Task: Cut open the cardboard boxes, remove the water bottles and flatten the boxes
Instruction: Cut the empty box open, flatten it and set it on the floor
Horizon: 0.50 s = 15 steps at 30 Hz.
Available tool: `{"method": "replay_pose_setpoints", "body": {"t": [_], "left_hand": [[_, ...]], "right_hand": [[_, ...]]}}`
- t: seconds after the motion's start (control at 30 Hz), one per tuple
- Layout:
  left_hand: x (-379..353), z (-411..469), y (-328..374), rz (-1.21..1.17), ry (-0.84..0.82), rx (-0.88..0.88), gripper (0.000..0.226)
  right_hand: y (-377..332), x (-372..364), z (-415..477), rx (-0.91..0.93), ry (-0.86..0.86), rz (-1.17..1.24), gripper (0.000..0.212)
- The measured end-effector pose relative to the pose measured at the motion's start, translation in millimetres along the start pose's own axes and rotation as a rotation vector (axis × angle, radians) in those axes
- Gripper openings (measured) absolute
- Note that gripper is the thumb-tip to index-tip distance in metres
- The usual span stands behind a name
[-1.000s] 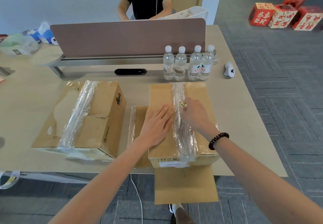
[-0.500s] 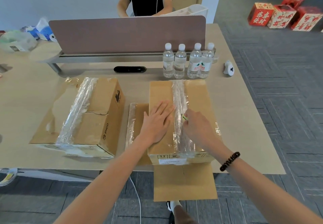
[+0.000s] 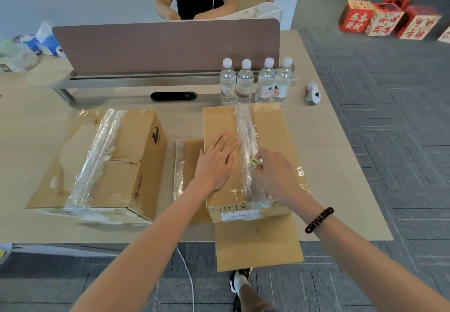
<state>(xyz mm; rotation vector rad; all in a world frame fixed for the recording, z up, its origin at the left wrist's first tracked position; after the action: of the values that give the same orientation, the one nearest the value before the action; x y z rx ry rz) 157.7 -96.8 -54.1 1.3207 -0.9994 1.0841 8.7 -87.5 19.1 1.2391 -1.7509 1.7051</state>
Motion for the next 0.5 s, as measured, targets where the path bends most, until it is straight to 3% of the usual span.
{"method": "replay_pose_setpoints", "body": {"t": [0.23, 0.5], "left_hand": [[0.8, 15.0, -0.5, -0.027, 0.011, 0.032, 0.046], [2.7, 12.9, 1.4, -0.035, 0.024, 0.036, 0.046]], "right_hand": [[8.0, 8.8, 24.7, -0.057, -0.06, 0.09, 0.026], [2.5, 5.3, -11.8, -0.021, -0.042, -0.022, 0.026]]}}
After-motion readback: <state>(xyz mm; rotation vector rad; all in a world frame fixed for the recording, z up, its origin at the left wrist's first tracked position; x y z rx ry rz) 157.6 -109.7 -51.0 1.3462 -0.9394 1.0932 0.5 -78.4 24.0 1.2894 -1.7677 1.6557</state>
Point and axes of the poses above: each hand's wrist, its own z-axis towards the middle knuckle, its own x-axis out of the back of the hand, y = z × x, the point moved 9 cm from there along z, towards the middle knuckle, and after that the axes turned 10 degrees about z, right-handed, at the moved point
